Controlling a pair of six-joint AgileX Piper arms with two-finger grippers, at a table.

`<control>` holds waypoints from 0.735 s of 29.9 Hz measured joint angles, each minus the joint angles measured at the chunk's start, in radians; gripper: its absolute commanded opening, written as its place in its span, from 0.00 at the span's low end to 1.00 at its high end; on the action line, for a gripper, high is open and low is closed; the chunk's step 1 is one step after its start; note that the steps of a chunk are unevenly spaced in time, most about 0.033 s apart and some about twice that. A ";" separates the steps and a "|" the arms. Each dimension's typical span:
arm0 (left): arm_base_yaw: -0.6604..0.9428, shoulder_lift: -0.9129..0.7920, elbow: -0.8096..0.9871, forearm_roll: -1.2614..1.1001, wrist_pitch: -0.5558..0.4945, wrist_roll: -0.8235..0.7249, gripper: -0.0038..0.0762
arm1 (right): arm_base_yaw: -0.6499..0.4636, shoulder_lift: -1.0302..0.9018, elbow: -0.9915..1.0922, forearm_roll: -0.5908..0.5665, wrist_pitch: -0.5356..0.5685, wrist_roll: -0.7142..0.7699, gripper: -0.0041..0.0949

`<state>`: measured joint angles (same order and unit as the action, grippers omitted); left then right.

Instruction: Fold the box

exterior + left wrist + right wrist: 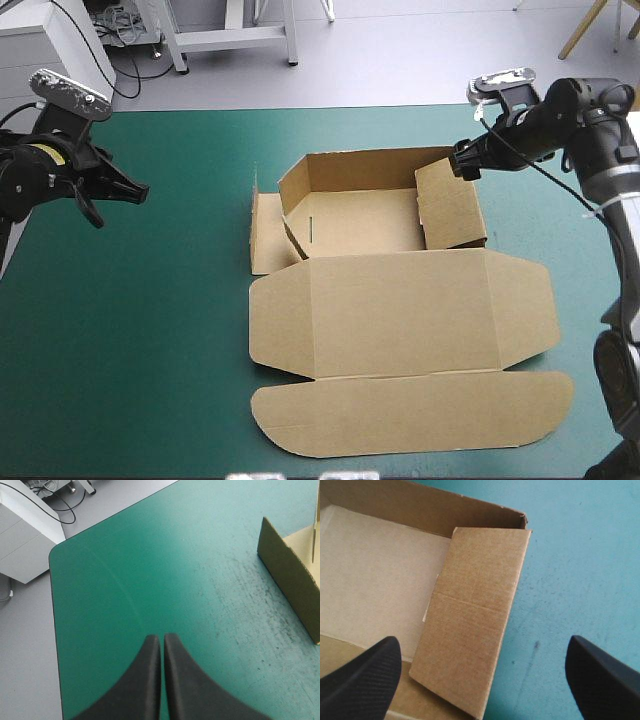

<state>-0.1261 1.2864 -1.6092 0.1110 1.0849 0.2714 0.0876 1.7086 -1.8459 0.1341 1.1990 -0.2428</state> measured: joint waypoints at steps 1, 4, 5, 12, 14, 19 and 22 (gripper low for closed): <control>0.000 0.000 0.000 -0.001 0.002 -0.001 0.04 | 0.000 0.027 0.000 -0.001 -0.006 0.001 0.87; 0.000 0.000 0.000 -0.001 0.007 -0.001 0.04 | 0.000 0.102 0.000 -0.001 -0.021 0.007 0.87; 0.000 0.000 0.000 -0.001 0.007 -0.001 0.04 | 0.000 0.128 0.000 -0.001 -0.023 0.008 0.87; 0.000 0.000 0.000 -0.004 0.023 -0.001 0.04 | 0.000 0.271 0.000 0.000 -0.045 0.016 0.86; 0.000 0.000 0.000 -0.005 0.029 -0.001 0.04 | 0.000 0.294 0.000 0.000 -0.052 0.016 0.79; 0.000 0.000 0.000 -0.005 0.039 -0.001 0.04 | 0.000 0.324 0.000 0.002 -0.059 0.019 0.42; 0.000 0.000 0.000 -0.005 0.043 -0.001 0.04 | 0.000 0.328 0.000 0.006 -0.059 0.019 0.13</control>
<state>-0.1261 1.2864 -1.6092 0.1062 1.1284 0.2705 0.0876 2.0369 -1.8459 0.1405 1.1401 -0.2242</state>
